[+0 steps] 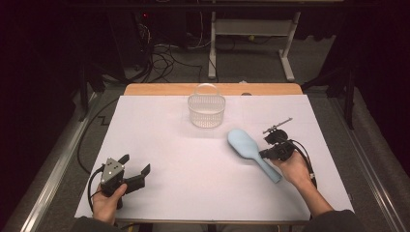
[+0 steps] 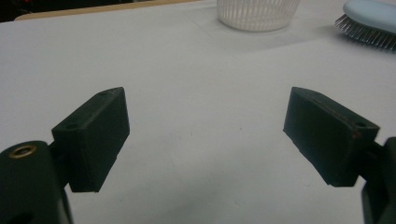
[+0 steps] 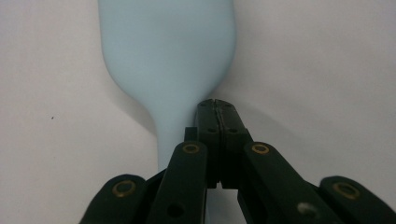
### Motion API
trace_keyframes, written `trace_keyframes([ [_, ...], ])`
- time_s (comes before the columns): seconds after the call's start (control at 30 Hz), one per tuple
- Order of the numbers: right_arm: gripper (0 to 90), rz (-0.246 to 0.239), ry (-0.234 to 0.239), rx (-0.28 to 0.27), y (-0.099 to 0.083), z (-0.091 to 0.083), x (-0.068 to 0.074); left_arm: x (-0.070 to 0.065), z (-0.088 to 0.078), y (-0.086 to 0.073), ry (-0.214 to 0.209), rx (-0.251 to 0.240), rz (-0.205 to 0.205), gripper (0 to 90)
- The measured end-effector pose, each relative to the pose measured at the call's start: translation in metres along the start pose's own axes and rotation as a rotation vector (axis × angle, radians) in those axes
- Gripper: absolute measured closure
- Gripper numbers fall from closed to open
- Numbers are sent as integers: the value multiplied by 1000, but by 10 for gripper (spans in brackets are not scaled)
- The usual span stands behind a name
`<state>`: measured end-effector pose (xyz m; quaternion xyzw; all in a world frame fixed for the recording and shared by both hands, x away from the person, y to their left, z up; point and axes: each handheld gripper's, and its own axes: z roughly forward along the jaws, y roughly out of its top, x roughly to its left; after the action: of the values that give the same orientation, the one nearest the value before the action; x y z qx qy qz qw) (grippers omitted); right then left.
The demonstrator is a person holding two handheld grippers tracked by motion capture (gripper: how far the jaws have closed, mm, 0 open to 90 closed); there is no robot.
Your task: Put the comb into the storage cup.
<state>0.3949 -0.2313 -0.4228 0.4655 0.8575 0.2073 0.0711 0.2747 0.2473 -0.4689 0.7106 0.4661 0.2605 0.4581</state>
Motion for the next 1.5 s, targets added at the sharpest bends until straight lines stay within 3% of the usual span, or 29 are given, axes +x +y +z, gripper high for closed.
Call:
trace_keyframes([
  [0.83,882,-15,1,-35,-8,-8,6,0,0,0,0,0,-1,154],
  [1.07,743,-12,12,-65,-10,-14,11,0,0,0,-2,0,-1,153],
  [1.5,545,-43,-6,-42,-7,-8,23,-1,0,0,-4,0,1,153],
])
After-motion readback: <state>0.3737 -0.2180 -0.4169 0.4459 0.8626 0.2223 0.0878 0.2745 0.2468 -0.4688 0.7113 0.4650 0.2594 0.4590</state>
